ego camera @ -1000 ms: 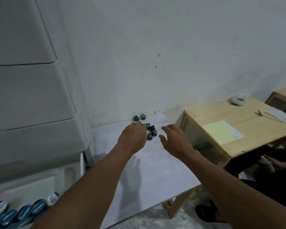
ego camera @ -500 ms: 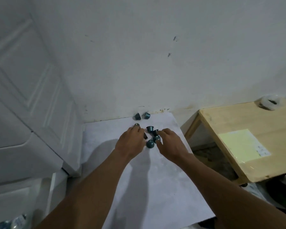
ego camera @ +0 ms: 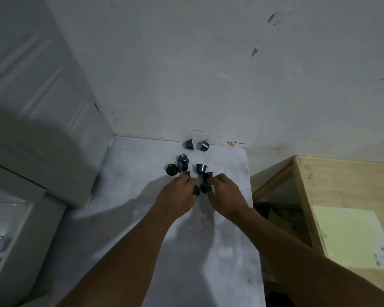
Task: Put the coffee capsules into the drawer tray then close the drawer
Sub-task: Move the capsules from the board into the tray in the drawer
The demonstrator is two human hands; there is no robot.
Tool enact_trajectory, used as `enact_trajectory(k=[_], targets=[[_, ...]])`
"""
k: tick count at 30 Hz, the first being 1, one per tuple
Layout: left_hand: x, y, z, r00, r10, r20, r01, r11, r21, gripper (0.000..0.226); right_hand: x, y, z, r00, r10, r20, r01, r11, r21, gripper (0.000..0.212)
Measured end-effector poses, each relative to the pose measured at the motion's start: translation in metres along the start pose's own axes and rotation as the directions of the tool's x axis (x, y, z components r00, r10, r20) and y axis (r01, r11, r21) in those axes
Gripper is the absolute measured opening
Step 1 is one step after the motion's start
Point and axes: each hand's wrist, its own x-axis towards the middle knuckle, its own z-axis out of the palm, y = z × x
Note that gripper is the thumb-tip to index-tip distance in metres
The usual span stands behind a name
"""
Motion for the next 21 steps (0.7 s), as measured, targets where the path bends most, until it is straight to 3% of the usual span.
enact_trajectory(k=[10,21], targets=[[0.017,0.012,0.024,0.997,-0.067,0.032,0.066,0.997,0.031,0.038,0.01,0.015,0.012,0.995,-0.1,0.026,0.097,0.992,0.081,0.028],[0.012,0.012,0.037,0.996,-0.078,0.042,0.075,0.995,0.063,0.018,0.011,0.022,0.023,0.995,-0.09,0.037,0.087,0.993,0.081,0.019]])
